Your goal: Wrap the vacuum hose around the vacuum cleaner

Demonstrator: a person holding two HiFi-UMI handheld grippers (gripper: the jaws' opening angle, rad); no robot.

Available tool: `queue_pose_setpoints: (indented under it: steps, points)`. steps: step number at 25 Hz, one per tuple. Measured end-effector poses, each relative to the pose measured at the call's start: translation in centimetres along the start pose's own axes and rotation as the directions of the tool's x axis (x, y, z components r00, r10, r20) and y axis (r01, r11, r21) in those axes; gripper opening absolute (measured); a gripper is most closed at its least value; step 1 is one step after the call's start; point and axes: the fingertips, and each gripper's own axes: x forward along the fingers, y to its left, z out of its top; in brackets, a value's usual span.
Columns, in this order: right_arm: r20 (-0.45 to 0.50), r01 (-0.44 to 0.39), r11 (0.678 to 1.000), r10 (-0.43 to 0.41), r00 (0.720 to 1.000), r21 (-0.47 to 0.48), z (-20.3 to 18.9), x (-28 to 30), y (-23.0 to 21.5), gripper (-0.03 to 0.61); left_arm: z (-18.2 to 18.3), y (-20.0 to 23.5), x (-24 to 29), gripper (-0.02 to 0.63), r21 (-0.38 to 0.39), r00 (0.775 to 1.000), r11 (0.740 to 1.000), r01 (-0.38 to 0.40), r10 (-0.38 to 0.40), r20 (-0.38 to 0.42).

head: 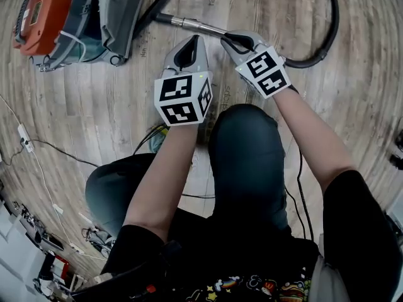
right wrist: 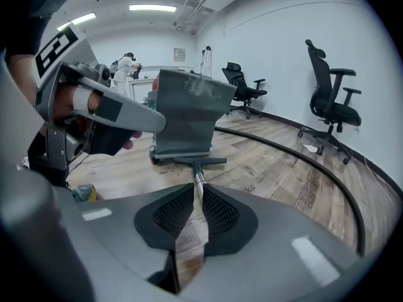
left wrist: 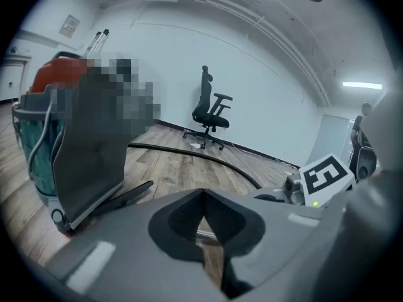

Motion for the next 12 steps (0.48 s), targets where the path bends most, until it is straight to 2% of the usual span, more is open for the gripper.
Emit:
queue_pose_setpoints:
  steps: [12]
  points:
    - [-0.193, -0.061, 0.989, 0.034, 0.981, -0.136, -8.0, 9.5, -2.1, 0.115, -6.9, 3.9, 2.9, 0.002, -0.102, 0.996, 0.992, -0.080, 0.076, -0.046]
